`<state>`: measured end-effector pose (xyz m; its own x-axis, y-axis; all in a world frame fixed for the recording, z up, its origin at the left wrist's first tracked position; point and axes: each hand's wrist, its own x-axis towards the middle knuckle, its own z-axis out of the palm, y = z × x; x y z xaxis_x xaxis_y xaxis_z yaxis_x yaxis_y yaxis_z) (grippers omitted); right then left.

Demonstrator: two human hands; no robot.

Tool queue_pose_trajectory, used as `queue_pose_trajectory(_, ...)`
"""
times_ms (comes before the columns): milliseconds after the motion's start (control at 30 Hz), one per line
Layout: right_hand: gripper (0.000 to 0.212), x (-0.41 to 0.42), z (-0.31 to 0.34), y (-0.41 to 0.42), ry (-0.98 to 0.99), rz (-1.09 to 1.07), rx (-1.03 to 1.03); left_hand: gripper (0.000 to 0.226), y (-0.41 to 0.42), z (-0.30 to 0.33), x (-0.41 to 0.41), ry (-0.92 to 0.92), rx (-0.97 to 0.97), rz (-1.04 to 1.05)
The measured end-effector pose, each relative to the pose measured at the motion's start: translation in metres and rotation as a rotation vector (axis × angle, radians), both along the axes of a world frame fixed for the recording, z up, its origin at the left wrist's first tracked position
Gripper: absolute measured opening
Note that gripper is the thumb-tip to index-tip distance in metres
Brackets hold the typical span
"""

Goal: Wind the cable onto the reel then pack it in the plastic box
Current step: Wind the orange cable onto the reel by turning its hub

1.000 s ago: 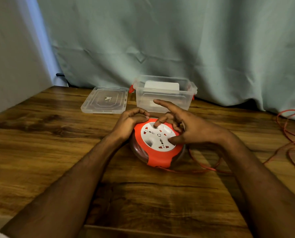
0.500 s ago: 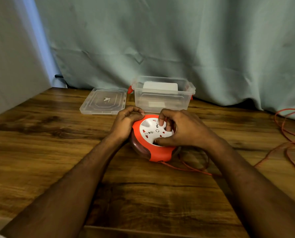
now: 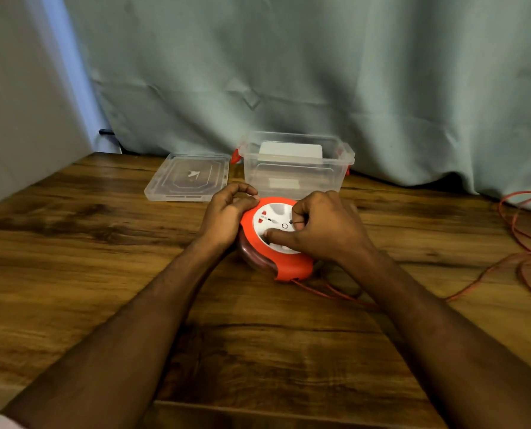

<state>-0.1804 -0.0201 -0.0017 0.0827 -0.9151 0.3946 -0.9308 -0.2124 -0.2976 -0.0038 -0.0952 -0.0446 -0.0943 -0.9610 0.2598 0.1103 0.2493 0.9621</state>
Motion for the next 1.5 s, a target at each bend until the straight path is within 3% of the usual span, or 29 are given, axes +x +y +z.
queue_pose_trajectory(167,0.053,0.004,-0.003,-0.004,-0.1,0.103,0.022,0.011,0.002,-0.001,0.0,-0.038,-0.03,-0.029)
queue_pose_trajectory(300,0.028,-0.014,0.005,-0.005,-0.188,0.306,0.009,0.014,0.003,0.0,0.001,-0.027,-0.021,-0.017)
queue_pose_trajectory(500,0.046,-0.044,0.013,-0.008,-0.15,0.419,0.222,0.017,0.005,0.003,0.0,-0.01,-0.015,-0.026)
queue_pose_trajectory(633,0.052,-0.046,0.013,-0.011,-0.159,0.437,0.194,0.018,0.006,0.003,0.0,-0.015,-0.046,-0.04)
queue_pose_trajectory(1033,0.055,-0.025,0.011,0.003,0.095,0.209,0.028,0.018,0.006,0.003,0.0,-0.02,-0.033,-0.003)
queue_pose_trajectory(1300,0.062,-0.01,0.007,0.001,0.065,0.081,-0.015,0.015,0.005,0.003,-0.001,-0.021,-0.017,0.005)
queue_pose_trajectory(1433,0.043,-0.024,0.015,-0.004,-0.044,0.109,-0.109,0.012,0.001,0.003,0.002,0.025,0.03,0.101)
queue_pose_trajectory(1500,0.04,-0.038,0.023,-0.002,-0.067,0.166,0.005,0.013,-0.003,0.002,0.007,0.022,0.056,0.171)
